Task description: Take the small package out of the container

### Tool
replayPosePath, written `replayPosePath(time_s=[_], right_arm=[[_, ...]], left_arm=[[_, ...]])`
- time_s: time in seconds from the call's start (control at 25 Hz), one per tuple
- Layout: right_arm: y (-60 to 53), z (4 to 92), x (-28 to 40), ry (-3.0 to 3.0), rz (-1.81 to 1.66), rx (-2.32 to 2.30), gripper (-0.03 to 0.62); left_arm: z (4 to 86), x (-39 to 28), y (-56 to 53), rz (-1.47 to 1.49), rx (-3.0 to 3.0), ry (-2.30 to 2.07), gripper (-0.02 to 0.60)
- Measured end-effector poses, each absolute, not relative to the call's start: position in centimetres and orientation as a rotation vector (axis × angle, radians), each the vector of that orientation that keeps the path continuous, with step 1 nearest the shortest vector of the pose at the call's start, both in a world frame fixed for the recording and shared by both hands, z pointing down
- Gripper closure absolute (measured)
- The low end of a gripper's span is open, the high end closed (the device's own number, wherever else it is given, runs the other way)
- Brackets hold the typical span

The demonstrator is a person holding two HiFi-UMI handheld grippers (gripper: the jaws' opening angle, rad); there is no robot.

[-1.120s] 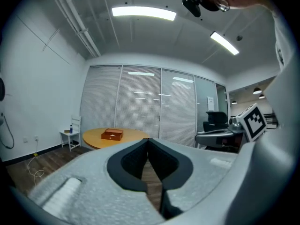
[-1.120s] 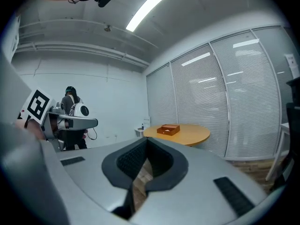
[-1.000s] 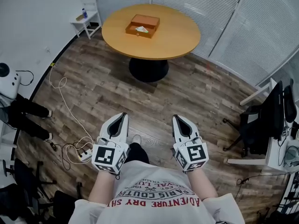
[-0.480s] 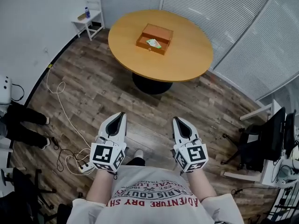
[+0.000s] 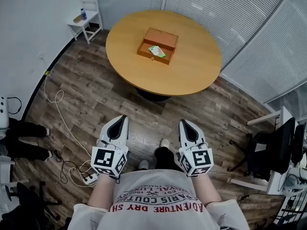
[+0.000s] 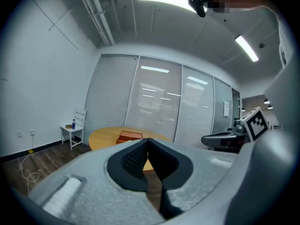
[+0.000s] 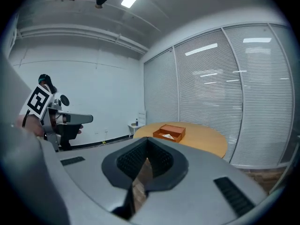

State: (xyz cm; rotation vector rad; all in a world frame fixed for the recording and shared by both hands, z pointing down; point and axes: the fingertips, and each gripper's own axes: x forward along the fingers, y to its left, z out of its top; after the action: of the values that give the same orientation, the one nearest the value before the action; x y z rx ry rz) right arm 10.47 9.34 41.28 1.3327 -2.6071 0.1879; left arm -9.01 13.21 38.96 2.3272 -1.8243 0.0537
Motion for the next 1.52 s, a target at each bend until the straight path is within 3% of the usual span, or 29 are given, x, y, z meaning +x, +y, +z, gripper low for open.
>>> replayPosePath(time_s=[0.52,0.76,1.16,1.52], right_arm=[[-12.8,41.1,8.8,-2.691,0.143,1.14,0.586],[-22.8,40.8,11.5,-2.689,0.183,1.145,0.586],[-30.6,44.9,9.9,-2.577,0.315,1.198,0.586],[-34.0,47.9,2.2,-2.454,0.437,1.26,0.586]], left_arm=[[37.9,-10.8,-4.8,0.038,2.188,-2.045,0.572],[37.2,-7.6,-13.7,0.089,2.205,-2.056,0.571],[39.9,-8.9,-24.2,0.164,2.269,-1.904,0.571],[40.9,-15.2,-32.9,0.228,2.424,-1.658,0.571]])
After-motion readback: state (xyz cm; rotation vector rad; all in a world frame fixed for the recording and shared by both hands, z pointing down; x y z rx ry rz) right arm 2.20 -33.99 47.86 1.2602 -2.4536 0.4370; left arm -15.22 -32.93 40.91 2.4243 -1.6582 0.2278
